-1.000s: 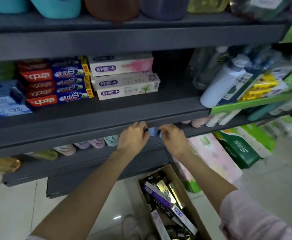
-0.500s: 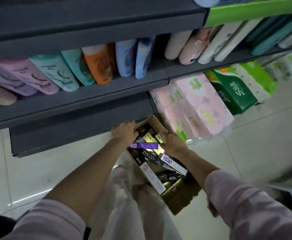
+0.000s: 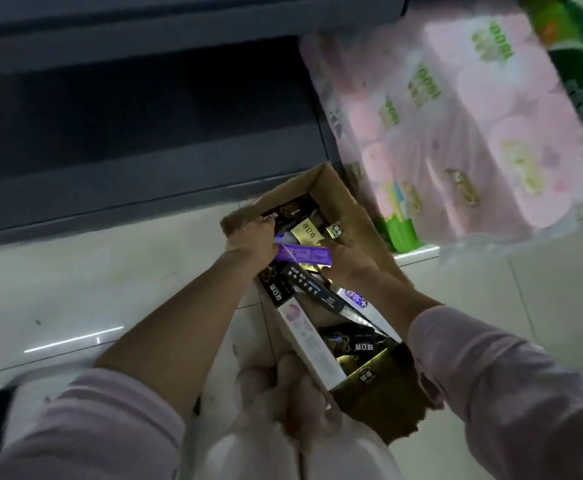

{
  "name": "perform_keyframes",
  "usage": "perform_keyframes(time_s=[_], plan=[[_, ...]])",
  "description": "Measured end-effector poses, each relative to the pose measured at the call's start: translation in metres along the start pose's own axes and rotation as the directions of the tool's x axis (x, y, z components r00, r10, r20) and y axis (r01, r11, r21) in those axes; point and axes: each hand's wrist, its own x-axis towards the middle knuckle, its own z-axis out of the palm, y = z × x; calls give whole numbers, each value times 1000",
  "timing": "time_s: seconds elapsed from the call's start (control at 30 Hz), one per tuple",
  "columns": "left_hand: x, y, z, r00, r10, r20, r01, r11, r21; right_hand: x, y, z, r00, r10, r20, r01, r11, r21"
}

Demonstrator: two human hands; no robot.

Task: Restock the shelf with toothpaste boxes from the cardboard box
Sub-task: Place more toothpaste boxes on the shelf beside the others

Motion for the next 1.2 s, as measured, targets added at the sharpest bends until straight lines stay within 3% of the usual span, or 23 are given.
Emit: perform_keyframes(time_s=[0.1, 0.27, 0.47, 0.57, 0.63, 0.7, 0.77, 0.87, 1.03, 1.13, 1.2], plan=[[34, -8, 47, 1000, 6, 21, -6, 1000, 11, 51, 13, 46, 1000, -24, 13, 24, 998, -58], [91, -20, 110, 994, -12, 105, -6, 985, 174, 109, 26, 90, 1000, 1, -18, -3, 992, -125], [129, -24, 143, 994, -32, 106, 1, 961, 277, 142, 37, 118, 992, -55, -115, 48, 997, -65], [130, -21, 141, 993, -27, 115, -4, 963, 268, 136, 47, 115, 981, -20, -195, 49, 988, 146], [127, -19, 136, 992, -39, 118, 12, 976, 219, 130, 56, 114, 945, 170, -278, -41, 908, 416], [124, -18, 132, 995, -48, 92, 35, 990, 133, 131, 64, 114, 895, 312, -321, -80, 818, 570], [119, -18, 128, 997, -59, 39, 60, 998, -6, 137, 70, 115, 913, 286, -290, -103, 852, 513], [115, -21, 121, 996, -95, 4, 93, 972, -217, 142, 62, 120, 971, 148, -185, -95, 959, 268], [113, -27, 116, 996, -62, 59, 74, 971, -227, 156, 42, 146, 962, 111, -250, -135, 988, -80], [114, -30, 118, 999, -38, 25, 43, 963, -266, 163, 38, 156, 955, 137, -263, -182, 971, -155], [112, -31, 115, 1000, -15, -8, 12, 950, -311, 164, 40, 155, 954, 163, -250, -175, 984, -26]])
